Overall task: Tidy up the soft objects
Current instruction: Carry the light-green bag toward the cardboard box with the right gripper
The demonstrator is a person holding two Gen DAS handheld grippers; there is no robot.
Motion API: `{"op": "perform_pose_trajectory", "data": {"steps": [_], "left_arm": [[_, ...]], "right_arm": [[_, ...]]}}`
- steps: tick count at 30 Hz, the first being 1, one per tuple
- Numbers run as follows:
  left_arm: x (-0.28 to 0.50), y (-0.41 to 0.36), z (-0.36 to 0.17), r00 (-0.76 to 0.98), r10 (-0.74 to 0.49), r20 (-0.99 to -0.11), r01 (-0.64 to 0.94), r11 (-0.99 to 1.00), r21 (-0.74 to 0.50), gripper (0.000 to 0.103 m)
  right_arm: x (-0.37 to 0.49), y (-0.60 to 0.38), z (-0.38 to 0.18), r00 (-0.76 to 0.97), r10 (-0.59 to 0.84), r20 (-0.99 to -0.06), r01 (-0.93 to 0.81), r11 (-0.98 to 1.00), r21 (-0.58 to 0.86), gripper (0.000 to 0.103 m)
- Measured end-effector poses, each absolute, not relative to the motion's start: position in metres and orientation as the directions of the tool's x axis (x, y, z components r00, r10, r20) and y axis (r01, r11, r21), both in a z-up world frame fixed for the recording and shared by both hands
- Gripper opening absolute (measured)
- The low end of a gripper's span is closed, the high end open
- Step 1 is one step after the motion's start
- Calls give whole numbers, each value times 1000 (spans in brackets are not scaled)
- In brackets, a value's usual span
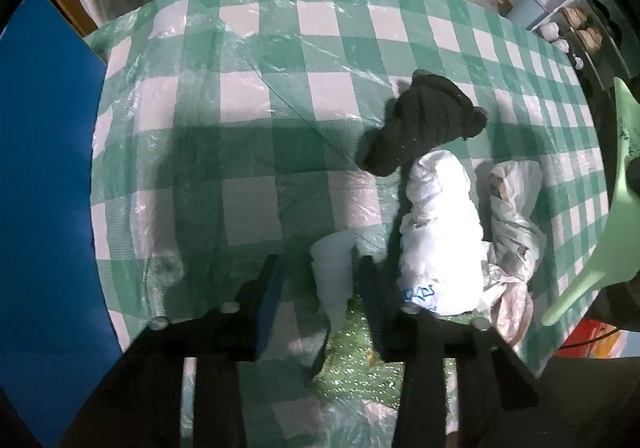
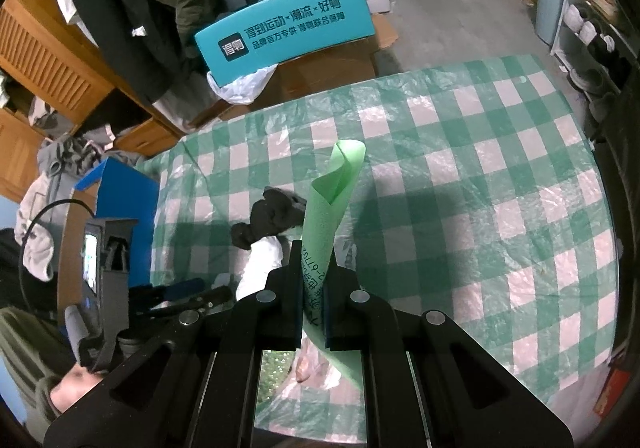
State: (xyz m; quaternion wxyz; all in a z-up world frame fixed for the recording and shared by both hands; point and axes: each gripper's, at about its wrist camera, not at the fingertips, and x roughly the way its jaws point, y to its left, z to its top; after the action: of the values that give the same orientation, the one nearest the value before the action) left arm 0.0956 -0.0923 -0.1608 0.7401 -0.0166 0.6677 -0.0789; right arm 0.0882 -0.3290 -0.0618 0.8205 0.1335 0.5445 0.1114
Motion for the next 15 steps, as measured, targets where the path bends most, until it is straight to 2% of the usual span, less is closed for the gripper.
{"op": "perform_pose_trajectory", "data": {"steps": [2,9,15], "left_arm": [[96,-93,-164,73,-186,-980,90,980,-179,17],[93,-103,-164,89,-165,-982,120,981,-154,14],[83,-101,-142,127,-144,-981,135,983,-127,13]], "right_arm": [[88,-329,-62,382,329,-864,-37,939,341,6],[86,-323,-58,384,335,-860,-54,938,341,6],[84,-314,-49,393,340,-855,-83,939,335,6]]}}
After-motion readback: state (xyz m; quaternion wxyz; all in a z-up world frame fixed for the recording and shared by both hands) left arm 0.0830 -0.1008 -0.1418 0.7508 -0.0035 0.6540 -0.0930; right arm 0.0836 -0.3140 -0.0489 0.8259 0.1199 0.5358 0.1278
